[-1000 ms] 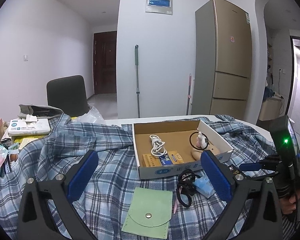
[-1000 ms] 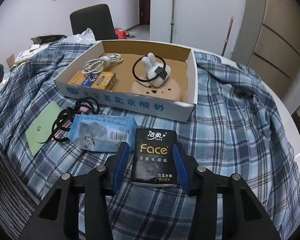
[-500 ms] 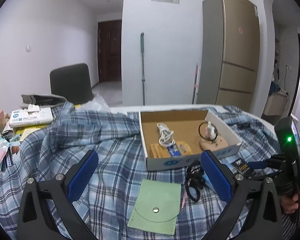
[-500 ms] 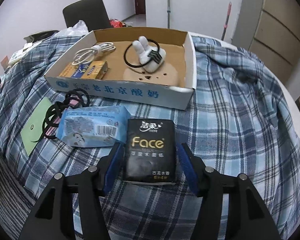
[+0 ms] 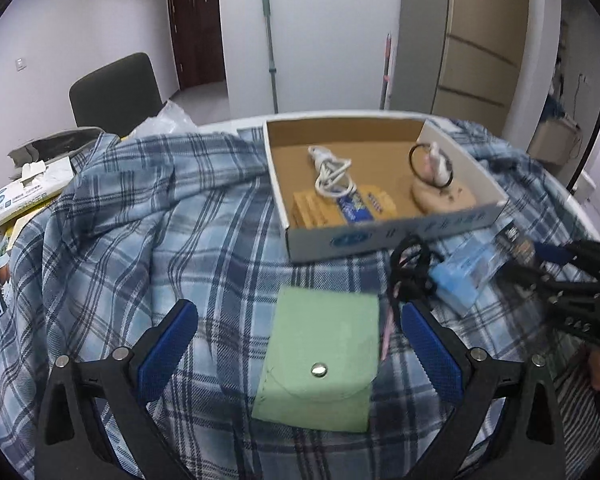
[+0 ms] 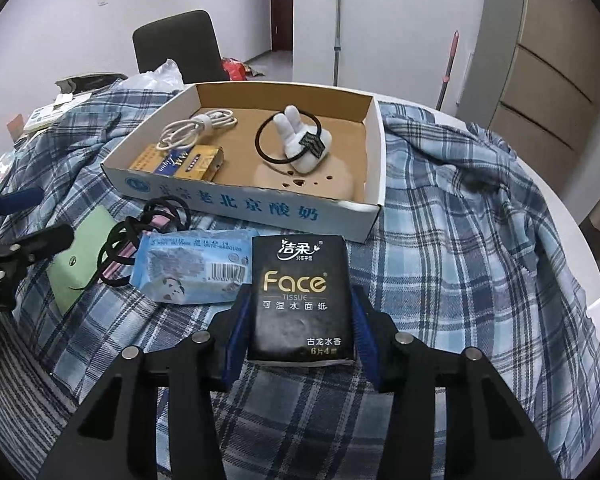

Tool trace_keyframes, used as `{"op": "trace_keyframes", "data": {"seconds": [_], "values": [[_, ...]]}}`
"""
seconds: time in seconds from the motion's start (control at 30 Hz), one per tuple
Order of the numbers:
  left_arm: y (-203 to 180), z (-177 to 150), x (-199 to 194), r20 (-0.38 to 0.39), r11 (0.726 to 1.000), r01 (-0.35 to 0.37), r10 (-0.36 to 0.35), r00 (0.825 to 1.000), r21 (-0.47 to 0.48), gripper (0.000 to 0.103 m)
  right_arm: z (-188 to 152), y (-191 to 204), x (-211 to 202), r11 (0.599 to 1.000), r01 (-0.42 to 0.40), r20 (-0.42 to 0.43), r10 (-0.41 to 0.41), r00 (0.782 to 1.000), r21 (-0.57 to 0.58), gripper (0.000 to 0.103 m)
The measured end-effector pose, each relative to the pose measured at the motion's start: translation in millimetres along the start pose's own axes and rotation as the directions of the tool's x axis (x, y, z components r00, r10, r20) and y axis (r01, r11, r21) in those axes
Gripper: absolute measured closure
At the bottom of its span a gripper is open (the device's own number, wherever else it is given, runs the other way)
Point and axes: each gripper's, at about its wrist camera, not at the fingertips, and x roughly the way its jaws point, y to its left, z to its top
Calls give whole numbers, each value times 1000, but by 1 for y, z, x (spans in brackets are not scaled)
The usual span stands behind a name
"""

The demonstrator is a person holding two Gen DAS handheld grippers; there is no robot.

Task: Organize soft objects
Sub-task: 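Grasp the black Face tissue pack with the right gripper while the left gripper approaches the green pouch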

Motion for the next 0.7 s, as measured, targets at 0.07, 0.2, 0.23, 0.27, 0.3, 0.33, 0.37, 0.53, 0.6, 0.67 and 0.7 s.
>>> {"op": "trace_keyframes", "data": {"seconds": [0.07,0.2,0.23,0.27,0.3,0.33,0.37,0.53,0.6,0.67,0.7], "values": [[1,0,5,-30,1000,12,-12,999,4,11,0,1,-2,1000,-2,10,2,1000,-5,57],[8,1,12,-77,999,35,-35,996,-6,22,0,2,-3,1000,-7,17,8,1000,-10,57],[10,1,12,-81,999,42,-42,996,-6,23,0,2,-3,1000,-11,15,11,1000,-12,57],[11,2,12,-82,999,39,-39,996,-2,23,0,2,-3,1000,-14,14,14,1000,-14,57],[11,2,12,-85,999,40,-38,996,11,23,0,3,-3,1000,-15,14,15,1000,-15,57],[11,3,14,-92,999,50,-48,995,21,23,0,3,-3,1000,-17,14,17,1000,-17,57],[11,3,15,-102,997,68,-65,993,26,23,0,3,-3,1000,-19,14,19,1000,-18,57],[2,1,28,-171,991,112,-100,980,66,23,0,4,-3,999,-27,15,27,1000,-28,57],[-1,3,32,-191,992,102,-86,978,78,23,-1,3,-3,999,-29,14,29,999,-28,57],[-3,5,34,-199,991,92,-71,977,100,23,0,3,-3,999,-33,14,34,999,-25,57],[-4,6,36,-206,989,86,-60,977,117,23,0,2,-4,999,-35,15,35,999,-24,57]]}}
